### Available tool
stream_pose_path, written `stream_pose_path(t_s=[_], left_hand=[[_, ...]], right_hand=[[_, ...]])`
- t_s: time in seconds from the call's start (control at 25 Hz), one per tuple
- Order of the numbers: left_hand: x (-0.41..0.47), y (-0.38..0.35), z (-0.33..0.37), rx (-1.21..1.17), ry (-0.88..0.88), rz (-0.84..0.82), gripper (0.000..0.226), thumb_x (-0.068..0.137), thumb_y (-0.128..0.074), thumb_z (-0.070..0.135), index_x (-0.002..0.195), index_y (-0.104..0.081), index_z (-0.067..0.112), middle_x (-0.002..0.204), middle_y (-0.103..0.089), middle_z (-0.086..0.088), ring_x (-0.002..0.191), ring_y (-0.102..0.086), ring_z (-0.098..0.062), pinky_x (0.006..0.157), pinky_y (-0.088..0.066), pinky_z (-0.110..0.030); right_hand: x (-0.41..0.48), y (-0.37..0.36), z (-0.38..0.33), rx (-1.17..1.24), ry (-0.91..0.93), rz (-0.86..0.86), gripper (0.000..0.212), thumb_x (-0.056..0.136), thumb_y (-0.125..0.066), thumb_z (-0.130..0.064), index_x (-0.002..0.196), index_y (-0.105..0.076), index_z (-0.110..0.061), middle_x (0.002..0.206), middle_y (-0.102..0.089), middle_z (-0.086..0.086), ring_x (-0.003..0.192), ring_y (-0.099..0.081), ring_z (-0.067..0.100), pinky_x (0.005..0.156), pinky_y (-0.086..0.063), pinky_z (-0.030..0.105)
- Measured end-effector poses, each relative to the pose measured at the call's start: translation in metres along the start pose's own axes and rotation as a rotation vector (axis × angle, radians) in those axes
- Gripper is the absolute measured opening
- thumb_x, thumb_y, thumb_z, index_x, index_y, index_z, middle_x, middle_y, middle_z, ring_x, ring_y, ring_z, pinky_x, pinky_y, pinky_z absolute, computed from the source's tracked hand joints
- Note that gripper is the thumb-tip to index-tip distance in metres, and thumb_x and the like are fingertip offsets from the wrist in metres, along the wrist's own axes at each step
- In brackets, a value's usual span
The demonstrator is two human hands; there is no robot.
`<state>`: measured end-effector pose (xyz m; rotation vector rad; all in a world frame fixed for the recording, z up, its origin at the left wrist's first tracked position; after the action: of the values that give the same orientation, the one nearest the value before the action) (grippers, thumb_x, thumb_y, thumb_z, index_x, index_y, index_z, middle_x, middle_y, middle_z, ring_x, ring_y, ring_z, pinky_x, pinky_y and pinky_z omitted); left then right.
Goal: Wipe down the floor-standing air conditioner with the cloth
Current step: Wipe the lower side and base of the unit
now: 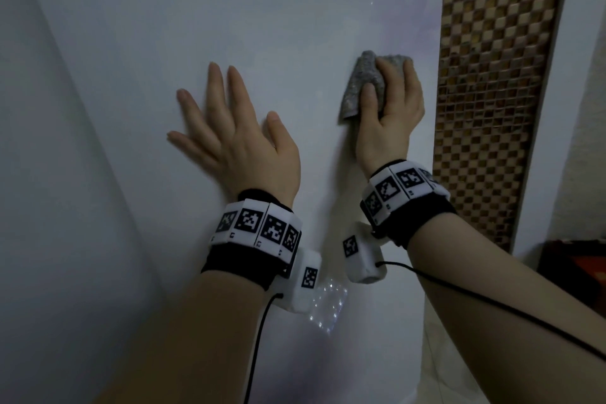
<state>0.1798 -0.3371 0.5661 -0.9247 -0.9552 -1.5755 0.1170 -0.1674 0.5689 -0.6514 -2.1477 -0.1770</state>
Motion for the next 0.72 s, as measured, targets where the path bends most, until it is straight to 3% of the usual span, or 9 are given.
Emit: stream_pose_path(t_s=[0.16, 0.32, 0.48, 0.64, 0.72], left_hand=[[0.000, 0.003, -0.005, 0.011, 0.004, -0.004, 0.066, 0.085, -0.047, 0.035, 0.147, -0.030, 0.022, 0.157, -0.021, 0.004, 0.146, -0.006, -0.032, 0.114, 0.003, -0.058], [0.001, 0.006, -0.013, 0.007, 0.009, 0.002, 0.066, 0.085, -0.048, 0.034, 0.147, -0.031, 0.022, 0.157, -0.022, 0.004, 0.146, -0.007, -0.031, 0.114, 0.003, -0.058], [0.002, 0.010, -0.018, 0.004, 0.020, 0.008, 0.066, 0.084, -0.049, 0.034, 0.147, -0.031, 0.022, 0.157, -0.022, 0.004, 0.146, -0.007, -0.031, 0.114, 0.004, -0.056], [0.004, 0.015, -0.028, -0.009, 0.039, 0.008, 0.066, 0.085, -0.050, 0.033, 0.147, -0.031, 0.023, 0.157, -0.021, 0.004, 0.146, -0.006, -0.030, 0.115, 0.004, -0.056], [0.005, 0.018, -0.032, -0.007, 0.046, 0.012, 0.066, 0.085, -0.050, 0.034, 0.148, -0.031, 0.023, 0.157, -0.020, 0.003, 0.146, -0.005, -0.030, 0.115, 0.004, -0.056]], right_hand=[[-0.014, -0.014, -0.012, -0.046, 0.213, -0.152, 0.035, 0.096, -0.051, -0.023, 0.131, -0.051, -0.021, 0.152, -0.025, 0.008, 0.140, -0.015, 0.030, 0.118, -0.009, 0.037], [-0.011, -0.011, -0.015, 0.002, 0.042, -0.024, 0.036, 0.095, -0.050, -0.023, 0.131, -0.051, -0.021, 0.151, -0.026, 0.010, 0.139, -0.019, 0.031, 0.116, -0.013, 0.043], [-0.026, -0.025, -0.025, -0.043, 0.235, -0.153, 0.035, 0.095, -0.051, -0.024, 0.130, -0.052, -0.023, 0.151, -0.026, 0.007, 0.140, -0.014, 0.031, 0.118, -0.010, 0.040], [-0.021, -0.021, -0.026, -0.005, 0.064, -0.034, 0.036, 0.095, -0.050, -0.024, 0.131, -0.051, -0.024, 0.152, -0.026, 0.009, 0.140, -0.017, 0.031, 0.116, -0.012, 0.046], [-0.032, -0.032, -0.035, -0.035, 0.168, -0.106, 0.036, 0.095, -0.051, -0.025, 0.131, -0.051, -0.024, 0.152, -0.026, 0.007, 0.140, -0.015, 0.032, 0.117, -0.010, 0.045]])
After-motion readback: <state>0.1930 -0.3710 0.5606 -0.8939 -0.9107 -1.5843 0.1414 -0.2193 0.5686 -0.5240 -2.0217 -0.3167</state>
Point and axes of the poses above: each hand's wrist, its own x-axis towards the middle knuckle, its own y-axis out of the back of the hand, z = x × y, the point moved 5 cm from there along x, towards the middle knuckle
